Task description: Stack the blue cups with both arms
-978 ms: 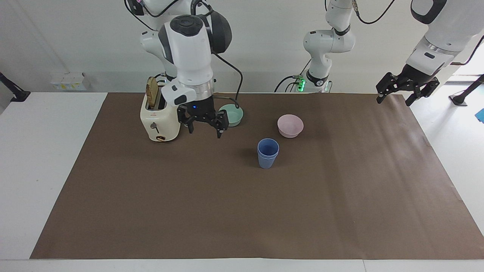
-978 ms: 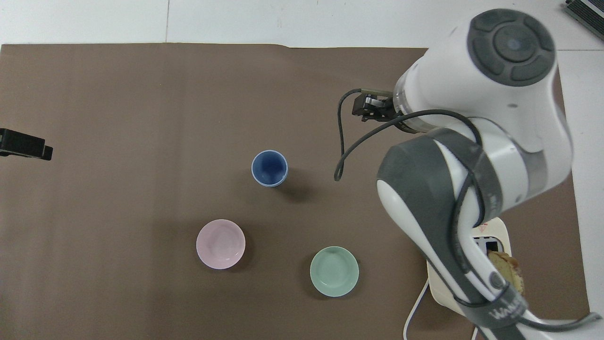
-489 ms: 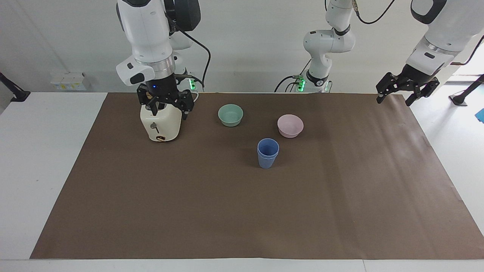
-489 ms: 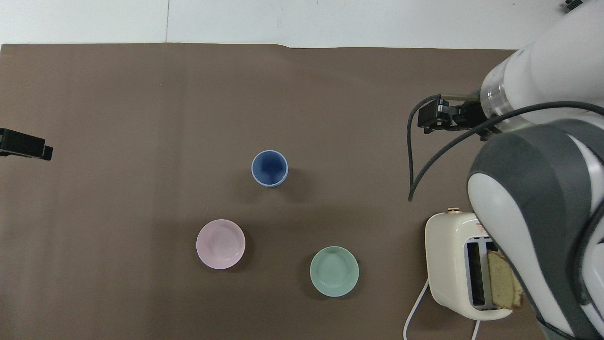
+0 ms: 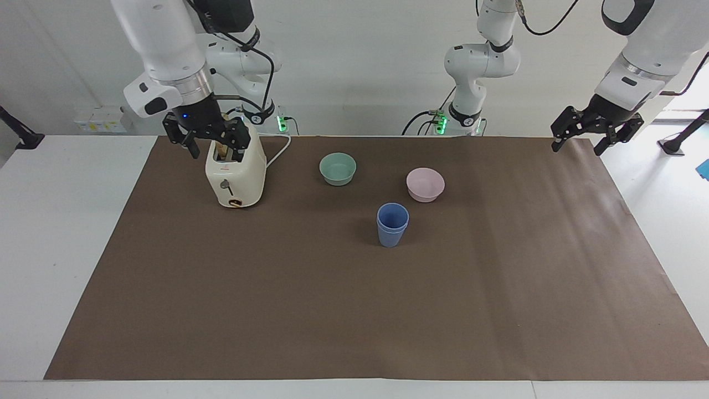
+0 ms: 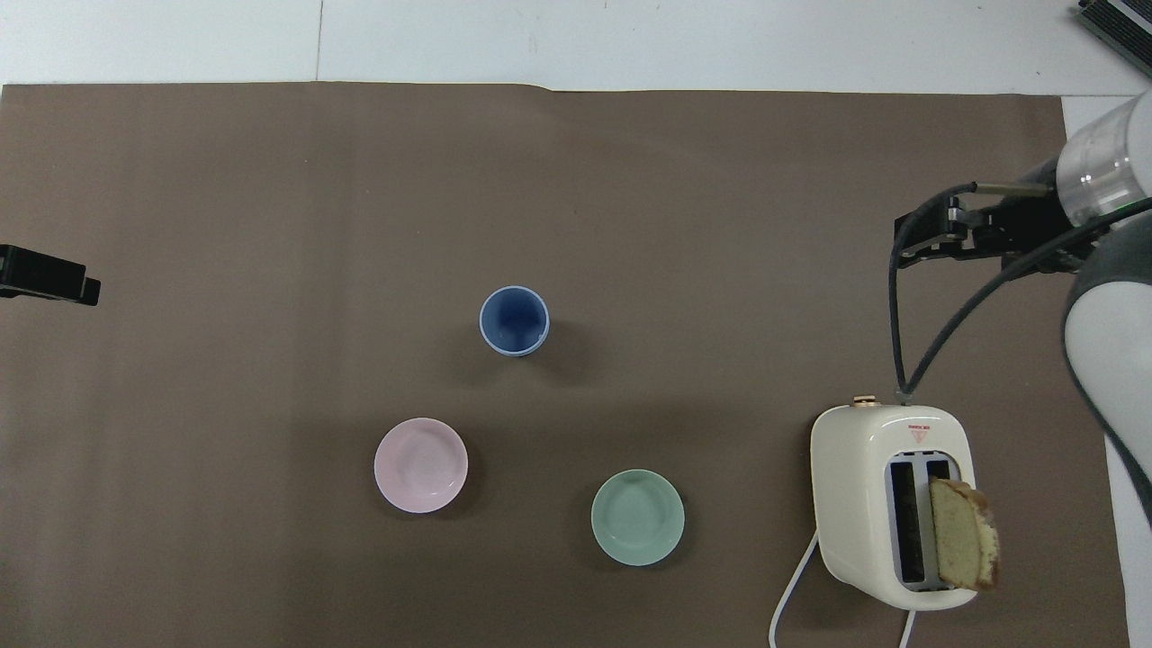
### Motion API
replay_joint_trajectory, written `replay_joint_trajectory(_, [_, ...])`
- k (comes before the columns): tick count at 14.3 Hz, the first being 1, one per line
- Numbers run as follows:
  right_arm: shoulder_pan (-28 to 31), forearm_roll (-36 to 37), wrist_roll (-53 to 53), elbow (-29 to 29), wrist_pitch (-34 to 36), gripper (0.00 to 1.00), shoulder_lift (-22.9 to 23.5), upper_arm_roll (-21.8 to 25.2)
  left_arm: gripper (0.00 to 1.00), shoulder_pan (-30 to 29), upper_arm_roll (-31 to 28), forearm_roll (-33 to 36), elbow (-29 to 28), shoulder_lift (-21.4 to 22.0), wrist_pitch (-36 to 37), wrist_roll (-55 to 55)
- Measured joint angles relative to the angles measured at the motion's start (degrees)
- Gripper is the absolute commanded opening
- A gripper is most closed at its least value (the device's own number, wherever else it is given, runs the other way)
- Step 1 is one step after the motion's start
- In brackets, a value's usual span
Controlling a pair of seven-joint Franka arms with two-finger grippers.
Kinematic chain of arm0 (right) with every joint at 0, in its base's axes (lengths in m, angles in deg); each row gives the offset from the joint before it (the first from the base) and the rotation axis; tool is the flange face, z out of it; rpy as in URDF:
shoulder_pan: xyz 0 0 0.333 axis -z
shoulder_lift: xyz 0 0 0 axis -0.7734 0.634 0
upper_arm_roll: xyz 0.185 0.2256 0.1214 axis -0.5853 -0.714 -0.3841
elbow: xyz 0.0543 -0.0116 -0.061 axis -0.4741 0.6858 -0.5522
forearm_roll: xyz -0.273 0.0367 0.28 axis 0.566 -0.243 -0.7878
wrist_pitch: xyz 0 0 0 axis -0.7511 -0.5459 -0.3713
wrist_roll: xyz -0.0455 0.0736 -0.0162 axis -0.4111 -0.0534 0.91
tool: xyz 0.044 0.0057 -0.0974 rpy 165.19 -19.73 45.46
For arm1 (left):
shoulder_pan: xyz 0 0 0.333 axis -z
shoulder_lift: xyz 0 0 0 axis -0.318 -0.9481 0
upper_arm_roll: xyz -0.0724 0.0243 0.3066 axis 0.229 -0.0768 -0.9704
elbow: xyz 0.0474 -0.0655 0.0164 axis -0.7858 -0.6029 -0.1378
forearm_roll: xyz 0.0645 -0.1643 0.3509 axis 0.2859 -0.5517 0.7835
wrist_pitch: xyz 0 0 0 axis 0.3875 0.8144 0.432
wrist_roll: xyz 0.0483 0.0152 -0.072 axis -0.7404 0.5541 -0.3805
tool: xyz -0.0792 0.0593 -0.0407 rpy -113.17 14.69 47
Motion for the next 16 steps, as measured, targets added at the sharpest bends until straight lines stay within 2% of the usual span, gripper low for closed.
replay_joint_trajectory(6, [0.5,-0.5,1.4,6.0,-3.1,1.00,-2.9,-0.1,1.00,0.0,0.0,0.0,0.0,0.0,0.0,0.0])
replay_joint_trajectory(16, [2.6,-0.1,1.8,8.8,-4.6,1.00,-4.0,0.0,1.00,0.0,0.3,0.0,0.0,0.0,0.0,0.0])
